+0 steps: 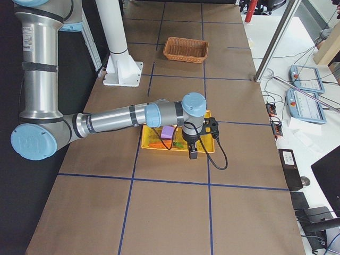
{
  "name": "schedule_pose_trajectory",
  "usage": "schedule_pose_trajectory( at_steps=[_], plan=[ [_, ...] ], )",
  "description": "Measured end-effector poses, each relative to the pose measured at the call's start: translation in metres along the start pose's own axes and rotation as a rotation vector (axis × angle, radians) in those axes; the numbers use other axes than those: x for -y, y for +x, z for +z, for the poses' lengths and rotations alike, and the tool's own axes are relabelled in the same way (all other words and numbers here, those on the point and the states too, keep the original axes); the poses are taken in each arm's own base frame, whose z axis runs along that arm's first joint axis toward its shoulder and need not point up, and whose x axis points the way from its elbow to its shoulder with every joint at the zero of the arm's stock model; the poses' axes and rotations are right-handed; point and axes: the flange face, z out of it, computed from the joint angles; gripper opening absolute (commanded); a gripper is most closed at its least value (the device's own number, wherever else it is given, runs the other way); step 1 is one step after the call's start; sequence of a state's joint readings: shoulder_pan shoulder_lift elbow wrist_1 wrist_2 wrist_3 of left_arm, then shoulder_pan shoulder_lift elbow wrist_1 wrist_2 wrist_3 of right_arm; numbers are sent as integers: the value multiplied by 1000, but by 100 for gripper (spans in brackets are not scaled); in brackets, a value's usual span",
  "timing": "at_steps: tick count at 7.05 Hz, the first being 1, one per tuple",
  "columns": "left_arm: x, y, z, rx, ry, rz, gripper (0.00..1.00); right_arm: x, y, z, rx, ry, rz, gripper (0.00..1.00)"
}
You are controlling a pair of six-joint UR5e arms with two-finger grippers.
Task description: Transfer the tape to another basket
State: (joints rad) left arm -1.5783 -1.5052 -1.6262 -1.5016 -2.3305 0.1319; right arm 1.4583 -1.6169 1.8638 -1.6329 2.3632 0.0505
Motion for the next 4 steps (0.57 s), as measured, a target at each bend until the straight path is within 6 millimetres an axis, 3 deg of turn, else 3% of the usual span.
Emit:
schedule_pose_trajectory(
  at_steps=[2,4],
  plan=[
    [2,2,-2,0,4,3,100,18,-48,22,27,16,44,100],
    [4,3,-4,0,8,5,100,33,-103,64,51,10,62,100]
  ],
)
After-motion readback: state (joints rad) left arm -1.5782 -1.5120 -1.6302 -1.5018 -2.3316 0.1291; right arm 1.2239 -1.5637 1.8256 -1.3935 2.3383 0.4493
